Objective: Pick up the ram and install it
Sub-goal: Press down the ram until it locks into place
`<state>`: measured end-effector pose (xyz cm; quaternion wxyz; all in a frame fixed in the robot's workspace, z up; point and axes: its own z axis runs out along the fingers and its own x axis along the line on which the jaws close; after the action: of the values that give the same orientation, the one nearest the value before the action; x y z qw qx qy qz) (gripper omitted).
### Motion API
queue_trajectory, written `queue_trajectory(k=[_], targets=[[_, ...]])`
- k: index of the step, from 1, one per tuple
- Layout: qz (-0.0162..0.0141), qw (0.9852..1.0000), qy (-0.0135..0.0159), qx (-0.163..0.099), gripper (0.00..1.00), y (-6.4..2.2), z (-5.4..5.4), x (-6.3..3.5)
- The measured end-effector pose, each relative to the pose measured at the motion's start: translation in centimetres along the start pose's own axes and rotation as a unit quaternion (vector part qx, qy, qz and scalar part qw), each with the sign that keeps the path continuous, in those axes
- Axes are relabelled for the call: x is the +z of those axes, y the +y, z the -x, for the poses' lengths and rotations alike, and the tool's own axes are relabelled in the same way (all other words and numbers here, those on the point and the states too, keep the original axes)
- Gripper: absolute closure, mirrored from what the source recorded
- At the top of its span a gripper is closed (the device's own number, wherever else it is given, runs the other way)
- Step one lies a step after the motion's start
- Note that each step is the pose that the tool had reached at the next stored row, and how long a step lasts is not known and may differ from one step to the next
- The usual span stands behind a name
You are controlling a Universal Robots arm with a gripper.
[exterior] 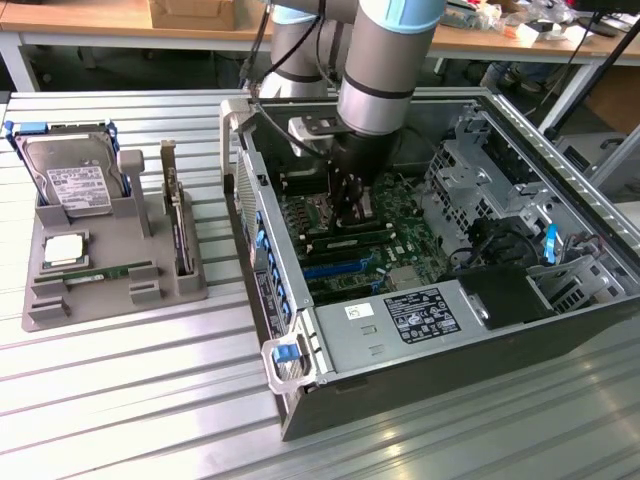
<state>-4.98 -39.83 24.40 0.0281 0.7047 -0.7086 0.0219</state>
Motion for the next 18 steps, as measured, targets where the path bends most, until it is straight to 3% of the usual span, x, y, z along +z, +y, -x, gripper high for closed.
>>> queue_trajectory(k=[2, 3, 7, 8, 11, 13, 16, 18], targets=[[0.0103, 0.9999, 0.0001, -0.001, 0.9, -2.7, 0.0, 0.23], [0.0135, 0.9999, 0.0001, -0.001, 0.9, -3.39, 0.0, 0.31], [0.036, 0.9993, 0.0002, -0.003, 0.9, -7.29, 0.1, 0.74], [0.0381, 0.9993, 0.0003, -0.003, 0.9, -8.02, 0.1, 0.73], [0.0403, 0.9992, 0.0003, -0.003, 0.9, -10.38, 0.1, 0.72], [0.0433, 0.9991, 0.0002, -0.003, 0.9, -12.85, 0.1, 0.7], [0.0433, 0.9991, 0.0003, -0.003, 0.9, -13.47, 0.1, 0.48], [0.0433, 0.9991, 0.0002, -0.003, 0.9, -13.6, 0.1, -0.4]])
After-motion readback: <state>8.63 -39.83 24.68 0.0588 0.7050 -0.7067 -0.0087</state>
